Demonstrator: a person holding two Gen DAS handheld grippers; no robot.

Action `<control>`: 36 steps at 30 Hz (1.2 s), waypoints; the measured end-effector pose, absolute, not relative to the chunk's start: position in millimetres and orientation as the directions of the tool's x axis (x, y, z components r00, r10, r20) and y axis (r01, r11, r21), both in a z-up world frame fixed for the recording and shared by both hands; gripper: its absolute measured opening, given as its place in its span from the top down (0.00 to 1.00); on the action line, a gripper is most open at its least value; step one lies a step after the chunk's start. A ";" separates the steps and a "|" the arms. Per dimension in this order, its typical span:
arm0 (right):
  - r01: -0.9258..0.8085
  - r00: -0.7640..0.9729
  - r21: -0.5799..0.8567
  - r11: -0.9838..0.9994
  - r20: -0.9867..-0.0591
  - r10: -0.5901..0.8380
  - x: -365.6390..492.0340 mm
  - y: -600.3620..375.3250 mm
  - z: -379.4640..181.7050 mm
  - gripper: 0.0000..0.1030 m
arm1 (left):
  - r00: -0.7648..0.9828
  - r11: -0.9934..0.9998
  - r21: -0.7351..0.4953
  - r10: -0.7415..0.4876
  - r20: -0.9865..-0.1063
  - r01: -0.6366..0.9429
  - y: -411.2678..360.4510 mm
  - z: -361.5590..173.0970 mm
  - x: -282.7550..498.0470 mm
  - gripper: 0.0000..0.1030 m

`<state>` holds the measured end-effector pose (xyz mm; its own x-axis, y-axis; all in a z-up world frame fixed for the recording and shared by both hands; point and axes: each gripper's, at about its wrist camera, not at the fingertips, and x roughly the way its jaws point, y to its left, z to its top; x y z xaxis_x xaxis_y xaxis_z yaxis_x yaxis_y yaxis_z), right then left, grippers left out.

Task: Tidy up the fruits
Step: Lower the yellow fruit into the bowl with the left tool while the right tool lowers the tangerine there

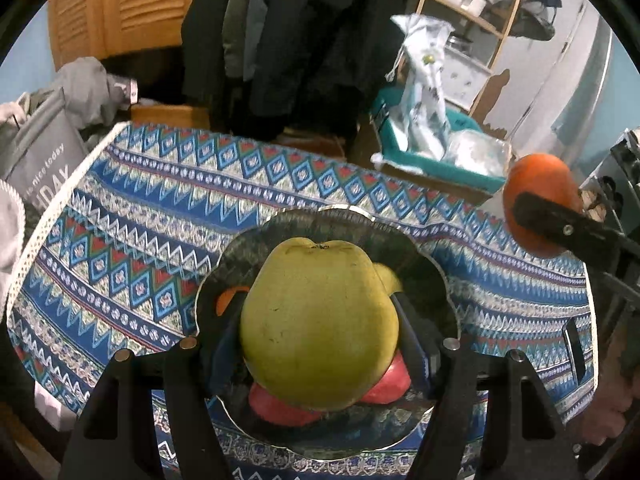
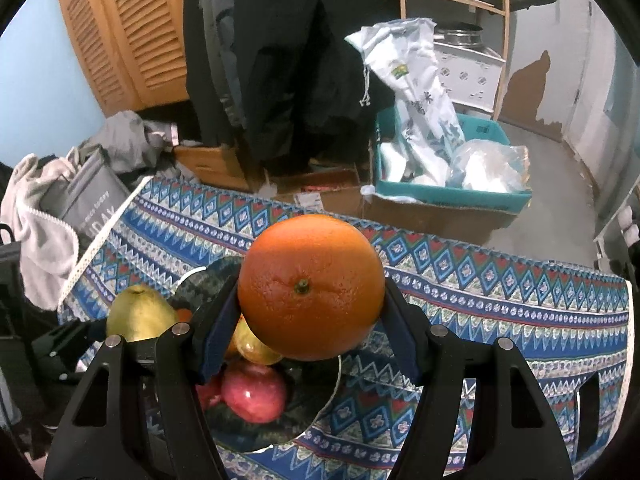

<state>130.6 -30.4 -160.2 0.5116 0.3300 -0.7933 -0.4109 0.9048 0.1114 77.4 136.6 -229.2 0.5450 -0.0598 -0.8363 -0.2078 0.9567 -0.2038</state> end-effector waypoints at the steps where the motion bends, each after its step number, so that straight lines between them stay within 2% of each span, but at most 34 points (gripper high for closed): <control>1: -0.413 0.508 0.110 0.904 -0.796 0.329 130.5 -29.2 -162.3 0.34 | 0.535 0.956 -0.203 -0.060 -0.843 -0.211 137.0 -233.0 78.1 0.31; 11: -0.409 0.475 0.116 0.905 -0.820 0.320 129.1 -29.5 -178.1 0.34 | 0.462 0.958 -0.198 -0.082 -0.883 -0.207 129.5 -260.8 84.0 0.31; 17: -0.408 0.458 0.123 0.905 -0.830 0.319 129.4 -31.0 -184.1 0.34 | 0.453 0.966 -0.165 -0.060 -0.890 -0.197 124.0 -258.9 84.1 0.31; 26: -0.397 0.401 0.152 0.905 -0.858 0.320 132.9 -33.6 -209.3 0.34 | 0.582 0.953 -0.177 -0.001 -0.813 -0.245 140.8 -216.8 69.0 0.31; 36: -0.417 0.325 0.134 0.899 -0.902 0.285 127.5 -22.6 -246.3 0.34 | 0.583 0.937 -0.212 -0.012 -0.812 -0.276 153.9 -216.2 66.8 0.31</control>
<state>127.5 -22.6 -246.3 0.3245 0.2850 -0.9019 -0.4173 0.8988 0.1339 66.8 153.9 -216.2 0.5830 -0.0117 -0.8124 -0.2764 0.9374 -0.2119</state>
